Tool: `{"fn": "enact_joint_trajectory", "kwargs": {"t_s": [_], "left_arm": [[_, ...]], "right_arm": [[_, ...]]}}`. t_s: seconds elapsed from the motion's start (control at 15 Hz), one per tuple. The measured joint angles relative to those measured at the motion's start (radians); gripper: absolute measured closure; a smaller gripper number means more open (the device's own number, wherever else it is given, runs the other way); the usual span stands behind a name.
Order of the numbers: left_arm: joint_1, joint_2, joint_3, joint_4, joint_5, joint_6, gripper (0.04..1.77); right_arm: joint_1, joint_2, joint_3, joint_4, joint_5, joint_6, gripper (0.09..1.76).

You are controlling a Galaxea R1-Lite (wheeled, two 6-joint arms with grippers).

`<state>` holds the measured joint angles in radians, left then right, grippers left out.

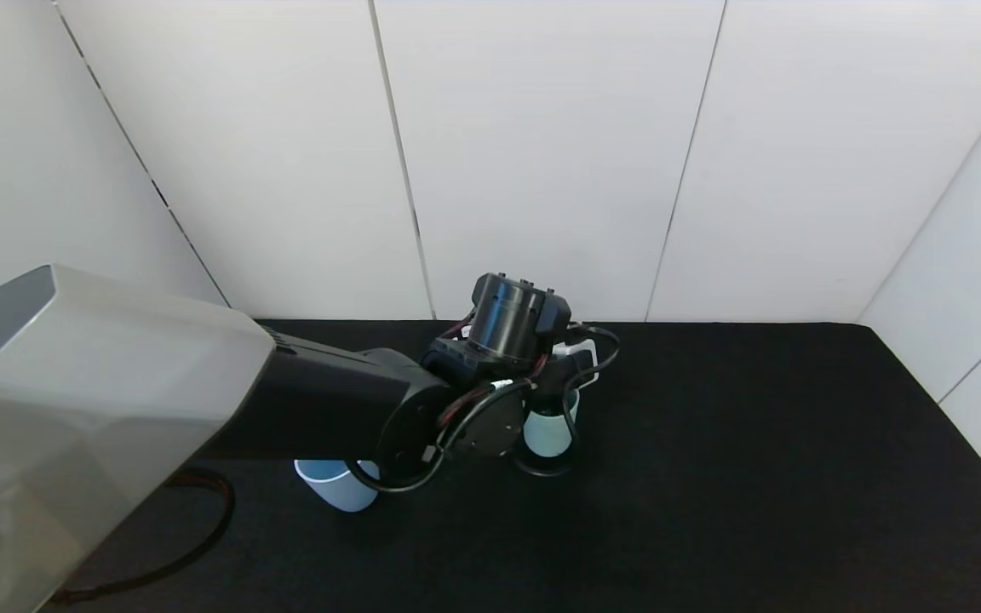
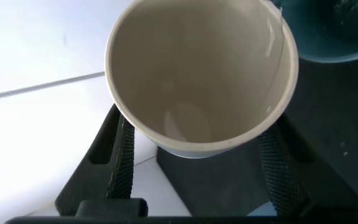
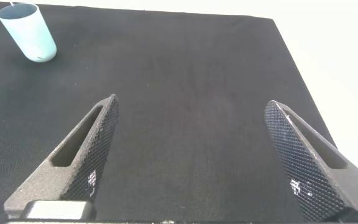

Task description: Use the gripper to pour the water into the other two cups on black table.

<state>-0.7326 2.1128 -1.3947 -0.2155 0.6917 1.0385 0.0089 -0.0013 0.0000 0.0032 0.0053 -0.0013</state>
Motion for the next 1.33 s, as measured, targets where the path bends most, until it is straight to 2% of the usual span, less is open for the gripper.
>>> {"fn": "enact_joint_trajectory", "kwargs": {"t_s": [0.2, 0.53, 0.73, 0.93, 1.33], "left_arm": [[0.007, -0.010, 0.013, 0.013, -0.029, -0.084, 0.63], [0.036, -0.053, 0.050, 0.020, -0.104, -0.277, 0.63], [0.073, -0.104, 0.057, 0.113, -0.162, -0.365, 0.63], [0.122, -0.174, 0.058, 0.191, -0.237, -0.435, 0.63], [0.272, -0.323, 0.061, 0.290, -0.401, -0.484, 0.63]], "right_arm": [[0.000, 0.000, 0.000, 0.000, 0.000, 0.000, 0.14], [0.000, 0.000, 0.000, 0.000, 0.000, 0.000, 0.14], [0.000, 0.000, 0.000, 0.000, 0.000, 0.000, 0.14], [0.000, 0.000, 0.000, 0.000, 0.000, 0.000, 0.14], [0.000, 0.000, 0.000, 0.000, 0.000, 0.000, 0.14]]}}
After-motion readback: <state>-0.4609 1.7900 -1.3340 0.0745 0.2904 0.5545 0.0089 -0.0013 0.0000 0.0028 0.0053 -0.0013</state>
